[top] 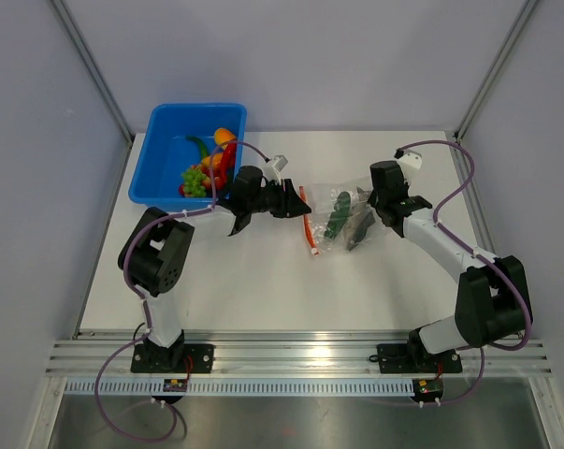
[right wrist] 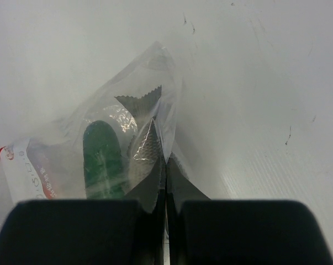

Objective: Open the zip-top bag and remove the fake food
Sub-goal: Pick up the fake vegetable from the zipper food storage bag.

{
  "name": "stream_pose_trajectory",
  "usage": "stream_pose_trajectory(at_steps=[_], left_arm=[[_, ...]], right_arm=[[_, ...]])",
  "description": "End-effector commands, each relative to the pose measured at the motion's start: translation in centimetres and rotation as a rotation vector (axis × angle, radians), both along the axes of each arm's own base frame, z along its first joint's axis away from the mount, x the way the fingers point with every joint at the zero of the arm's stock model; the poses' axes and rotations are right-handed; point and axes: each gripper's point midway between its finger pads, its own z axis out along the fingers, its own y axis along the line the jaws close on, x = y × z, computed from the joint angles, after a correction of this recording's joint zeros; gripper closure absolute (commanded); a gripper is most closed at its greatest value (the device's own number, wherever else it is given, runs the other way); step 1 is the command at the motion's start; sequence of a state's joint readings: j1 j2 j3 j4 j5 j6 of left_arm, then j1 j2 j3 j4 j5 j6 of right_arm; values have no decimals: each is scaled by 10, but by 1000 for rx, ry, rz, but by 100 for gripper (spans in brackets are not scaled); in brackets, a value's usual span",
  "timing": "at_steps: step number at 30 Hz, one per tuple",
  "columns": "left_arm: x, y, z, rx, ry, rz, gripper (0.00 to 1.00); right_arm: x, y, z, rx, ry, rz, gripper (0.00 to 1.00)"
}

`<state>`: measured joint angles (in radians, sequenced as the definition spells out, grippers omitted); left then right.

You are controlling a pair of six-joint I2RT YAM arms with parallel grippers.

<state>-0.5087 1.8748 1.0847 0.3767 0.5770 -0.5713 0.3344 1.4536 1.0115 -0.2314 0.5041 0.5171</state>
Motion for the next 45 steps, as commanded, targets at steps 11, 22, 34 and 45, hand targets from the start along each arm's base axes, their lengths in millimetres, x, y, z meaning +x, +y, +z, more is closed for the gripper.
stream_pose_trajectory(at_steps=[11,22,34,45], left_arm=[[17,22,26,41,-208,18,47],[20,51,4,140,-183,-166,47],[14,41,-41,290,-41,-206,38],[7,24,-78,333,107,-216,56]], right_arm=[[8,-6,10,-18,-35,-27,100],[9,-6,9,-14,-35,-28,100],[10,-6,1,-17,-20,-32,100],[11,-5,-7,-9,-14,-41,100]])
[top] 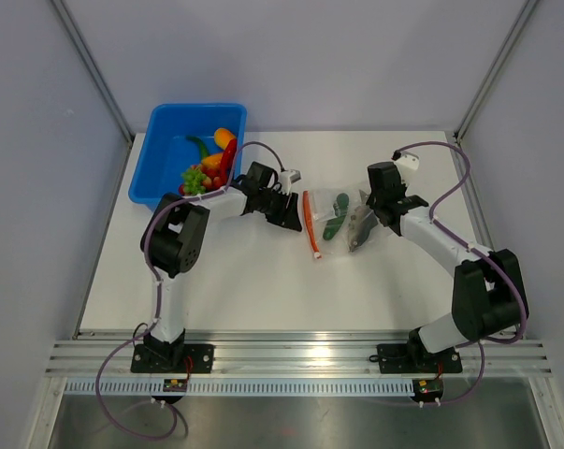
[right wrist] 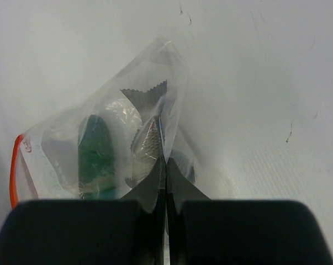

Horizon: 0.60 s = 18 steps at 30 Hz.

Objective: Open the zip-top bag and remove the fake food
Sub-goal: Pick up the fake vegetable from the zipper food storage bag.

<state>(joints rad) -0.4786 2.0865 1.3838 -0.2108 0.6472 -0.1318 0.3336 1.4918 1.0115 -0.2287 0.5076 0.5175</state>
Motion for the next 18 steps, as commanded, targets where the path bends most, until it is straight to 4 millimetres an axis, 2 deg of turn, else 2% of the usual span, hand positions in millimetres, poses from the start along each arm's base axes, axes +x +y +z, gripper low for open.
stream_pose_trajectory(at_steps=[1,9,14,18], left_arm=[[13,-2,0,6,7,33,57],[17,-14,2,-46,25,28,59],[12,-24,-15,-26,60,7,57],[12,-32,-11,-78,67,1,56]], right_arm=[[10,-4,6,7,-46,-34,100],[9,-1,4,20,-48,-30,100],[9,0,2,31,-47,-29,100],[8,0,1,33,-45,-27,100]])
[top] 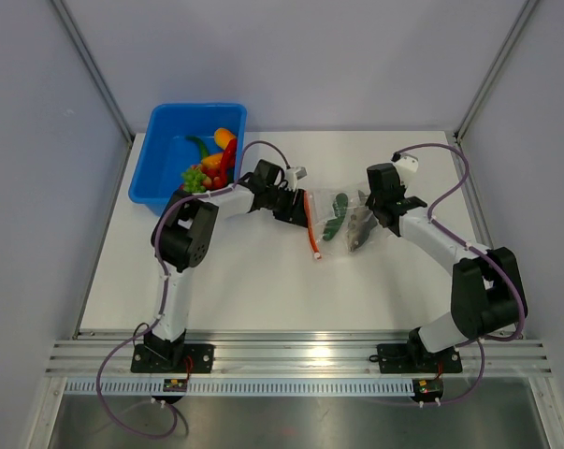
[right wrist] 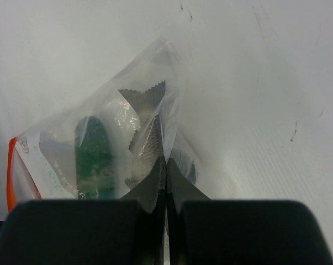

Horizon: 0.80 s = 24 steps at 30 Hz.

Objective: Open the zip-top bag and remove the fake food
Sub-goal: Pick up the fake vegetable from the zipper food storage bag.

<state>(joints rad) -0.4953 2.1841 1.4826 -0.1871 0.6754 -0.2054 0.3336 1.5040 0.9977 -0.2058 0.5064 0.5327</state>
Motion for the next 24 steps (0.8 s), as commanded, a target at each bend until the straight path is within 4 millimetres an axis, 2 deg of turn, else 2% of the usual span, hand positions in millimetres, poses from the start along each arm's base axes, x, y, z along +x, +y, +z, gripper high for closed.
stream_pose_trajectory(at_steps=[1,9,13,14,15,21,24], left_arm=[[-1,-11,-4,-46,26,-10,56],[-1,-20,9,-130,-6,-35,53],[-1,-21,7,-137,-15,-43,45],[-2,-21,6,-135,-15,-47,40],[1,-22,8,-149,-43,-54,38],[4,-23,11,-146,-105,-69,37],[-2,-26,11,-146,-115,-88,37]], right_arm=[[7,-1,8,23,-46,-22,100],[6,3,6,42,-45,-8,100],[6,4,3,50,-41,-3,100],[6,6,2,54,-39,3,100],[6,6,1,58,-39,2,100],[6,9,-2,65,-33,14,100],[6,9,-2,69,-35,16,100]])
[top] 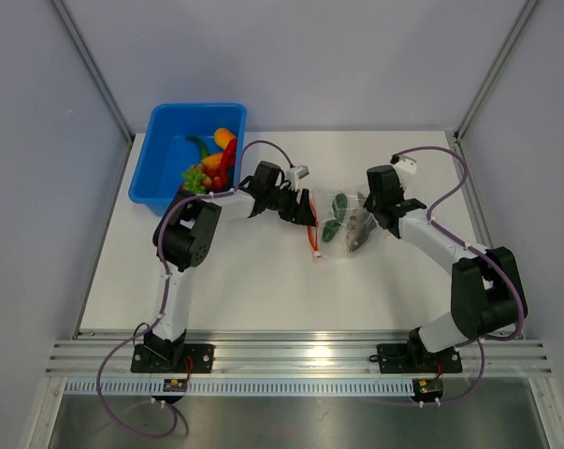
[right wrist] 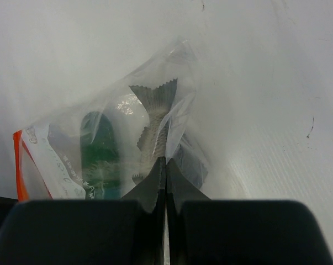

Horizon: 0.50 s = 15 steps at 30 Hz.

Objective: Open the zip-top bag and remove the fake food
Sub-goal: Pick up the fake vegetable from the zipper food storage bag.

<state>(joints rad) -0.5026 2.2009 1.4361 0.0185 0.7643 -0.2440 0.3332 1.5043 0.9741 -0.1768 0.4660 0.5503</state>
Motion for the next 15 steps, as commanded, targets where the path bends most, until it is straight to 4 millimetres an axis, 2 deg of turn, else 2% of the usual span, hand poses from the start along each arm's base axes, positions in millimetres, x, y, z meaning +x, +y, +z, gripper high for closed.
stream_pose_trajectory(at_steps=[1,4,9,11,15], left_arm=[[-7,-7,6,-26,-59,-45,37],[-12,-12,13,-50,-81,-72,37],[-15,-15,5,14,-128,-96,35],[-10,-9,1,72,-165,-66,33],[-2,0,5,121,-225,-19,32]], right_arm=[[6,3,4,31,-33,-3,100],[6,3,4,31,-33,-1,100],[5,3,3,31,-33,-1,100],[4,1,3,27,-32,-4,100],[4,0,5,18,-37,-8,100]])
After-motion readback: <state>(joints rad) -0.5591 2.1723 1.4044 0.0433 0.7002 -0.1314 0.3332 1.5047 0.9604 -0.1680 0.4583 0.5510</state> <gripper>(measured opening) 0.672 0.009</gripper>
